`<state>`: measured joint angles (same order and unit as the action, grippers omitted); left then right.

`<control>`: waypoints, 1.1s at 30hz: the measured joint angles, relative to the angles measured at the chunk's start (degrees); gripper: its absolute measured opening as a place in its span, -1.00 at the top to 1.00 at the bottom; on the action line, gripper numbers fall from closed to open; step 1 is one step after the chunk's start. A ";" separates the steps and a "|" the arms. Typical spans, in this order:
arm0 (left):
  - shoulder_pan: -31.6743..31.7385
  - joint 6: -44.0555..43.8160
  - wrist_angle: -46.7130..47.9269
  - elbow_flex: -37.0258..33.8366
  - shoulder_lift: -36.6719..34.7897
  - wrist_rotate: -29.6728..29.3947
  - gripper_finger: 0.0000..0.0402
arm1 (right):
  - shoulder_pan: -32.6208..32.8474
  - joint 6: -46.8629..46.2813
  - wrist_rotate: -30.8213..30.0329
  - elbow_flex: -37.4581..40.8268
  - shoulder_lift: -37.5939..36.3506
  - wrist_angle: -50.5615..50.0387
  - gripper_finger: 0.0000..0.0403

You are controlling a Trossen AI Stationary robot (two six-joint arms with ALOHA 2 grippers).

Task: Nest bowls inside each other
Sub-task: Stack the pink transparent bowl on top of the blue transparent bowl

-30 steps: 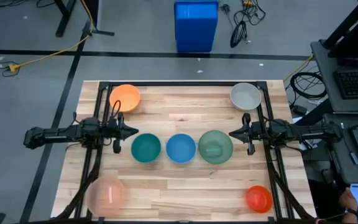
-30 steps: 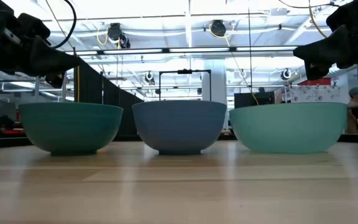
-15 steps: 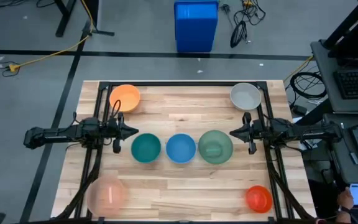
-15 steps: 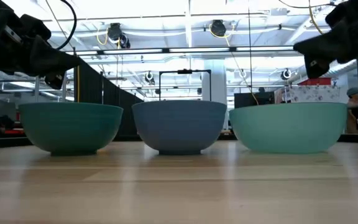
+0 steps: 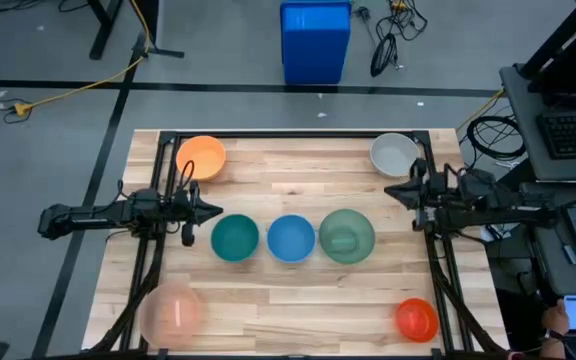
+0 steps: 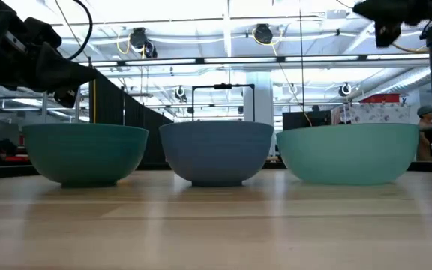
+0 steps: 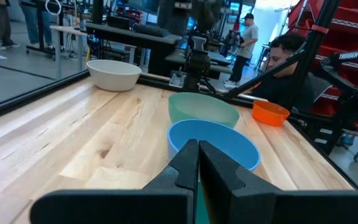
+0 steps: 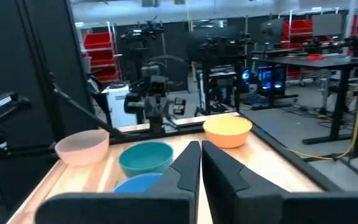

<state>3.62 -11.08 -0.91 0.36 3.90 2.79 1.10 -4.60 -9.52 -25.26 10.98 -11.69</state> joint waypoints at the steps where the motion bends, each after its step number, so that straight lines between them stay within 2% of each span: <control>1: 0.00 0.19 0.00 0.01 -0.02 0.00 1.00 | -0.35 0.25 -0.01 -2.23 1.25 -0.81 1.00; 10: 0.00 0.93 0.00 0.02 -0.02 0.00 1.00 | -1.81 4.09 0.00 -21.02 13.79 -8.88 1.00; 17: 0.00 0.90 -0.34 0.01 -0.01 0.00 1.00 | -1.79 5.64 0.02 -32.06 22.91 -10.88 1.00; 23: 0.00 -0.54 -0.60 0.00 -0.01 0.00 1.00 | -1.79 7.95 0.02 -37.86 28.30 -10.99 1.00; 28: 0.00 -0.58 -1.23 0.27 -0.02 -0.04 1.00 | -1.79 8.92 0.02 -38.96 31.41 -10.99 1.00; 33: 0.00 -2.14 2.62 7.18 0.89 -2.12 1.00 | -1.79 10.23 0.07 -38.94 33.49 -10.47 1.00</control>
<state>3.62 -13.22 1.72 7.54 4.79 0.67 -0.69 5.63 -9.45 -64.20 44.47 -22.16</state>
